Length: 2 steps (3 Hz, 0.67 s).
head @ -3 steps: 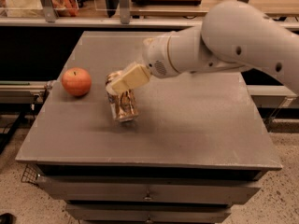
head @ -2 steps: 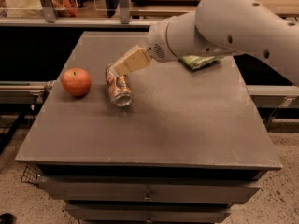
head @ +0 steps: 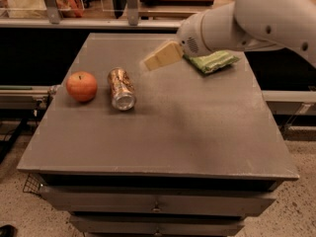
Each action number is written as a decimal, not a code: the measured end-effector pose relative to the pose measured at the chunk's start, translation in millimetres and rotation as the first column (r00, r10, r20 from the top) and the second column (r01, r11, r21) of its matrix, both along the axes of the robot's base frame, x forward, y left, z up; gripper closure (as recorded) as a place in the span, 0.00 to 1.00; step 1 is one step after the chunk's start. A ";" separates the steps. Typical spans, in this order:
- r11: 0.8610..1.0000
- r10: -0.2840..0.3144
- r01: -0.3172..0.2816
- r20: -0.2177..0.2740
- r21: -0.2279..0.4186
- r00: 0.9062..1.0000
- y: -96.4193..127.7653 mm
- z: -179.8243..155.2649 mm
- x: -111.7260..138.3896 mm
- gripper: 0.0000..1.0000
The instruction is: Knock orange can over
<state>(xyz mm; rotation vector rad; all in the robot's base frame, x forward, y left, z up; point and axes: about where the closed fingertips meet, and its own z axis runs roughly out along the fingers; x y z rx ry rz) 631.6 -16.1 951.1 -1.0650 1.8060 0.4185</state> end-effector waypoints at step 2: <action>0.985 0.155 -0.152 0.026 -0.086 0.988 -110.6 31.6 -59.3 0.00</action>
Offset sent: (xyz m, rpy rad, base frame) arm -0.1030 -0.1776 0.0369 -0.1733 0.0033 0.2227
